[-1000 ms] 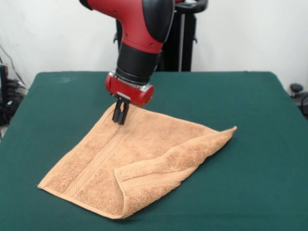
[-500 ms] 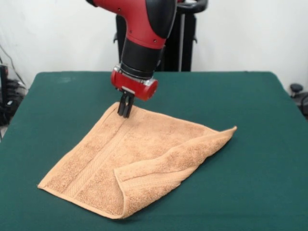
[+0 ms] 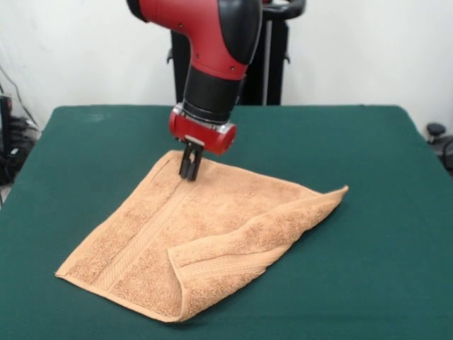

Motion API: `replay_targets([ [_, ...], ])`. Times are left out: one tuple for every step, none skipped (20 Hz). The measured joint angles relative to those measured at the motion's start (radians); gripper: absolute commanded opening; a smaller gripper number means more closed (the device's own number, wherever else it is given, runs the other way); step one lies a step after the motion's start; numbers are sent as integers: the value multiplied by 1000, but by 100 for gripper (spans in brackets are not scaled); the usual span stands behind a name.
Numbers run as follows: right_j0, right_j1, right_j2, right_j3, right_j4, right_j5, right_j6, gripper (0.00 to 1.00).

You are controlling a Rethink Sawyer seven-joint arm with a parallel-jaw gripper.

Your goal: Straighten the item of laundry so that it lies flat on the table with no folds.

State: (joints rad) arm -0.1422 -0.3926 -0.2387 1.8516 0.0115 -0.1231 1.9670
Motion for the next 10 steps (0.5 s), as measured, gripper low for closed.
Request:
replay_targets([
  [-6,8,1,0,-5,-11,0,0],
  [-13,18,3,0,-11,-26,0,0],
  [-19,17,6,2,-19,-43,0,0],
  [-21,16,7,5,-25,-53,0,0],
  [-23,16,9,7,-31,-59,0,0],
  [-24,16,9,8,-34,-62,0,0],
  [-30,16,13,11,-49,-76,0,0],
  [-31,16,14,12,-52,-79,0,0],
  [-34,15,15,13,-58,-83,0,0],
  [-36,15,17,15,-64,-87,0,0],
])
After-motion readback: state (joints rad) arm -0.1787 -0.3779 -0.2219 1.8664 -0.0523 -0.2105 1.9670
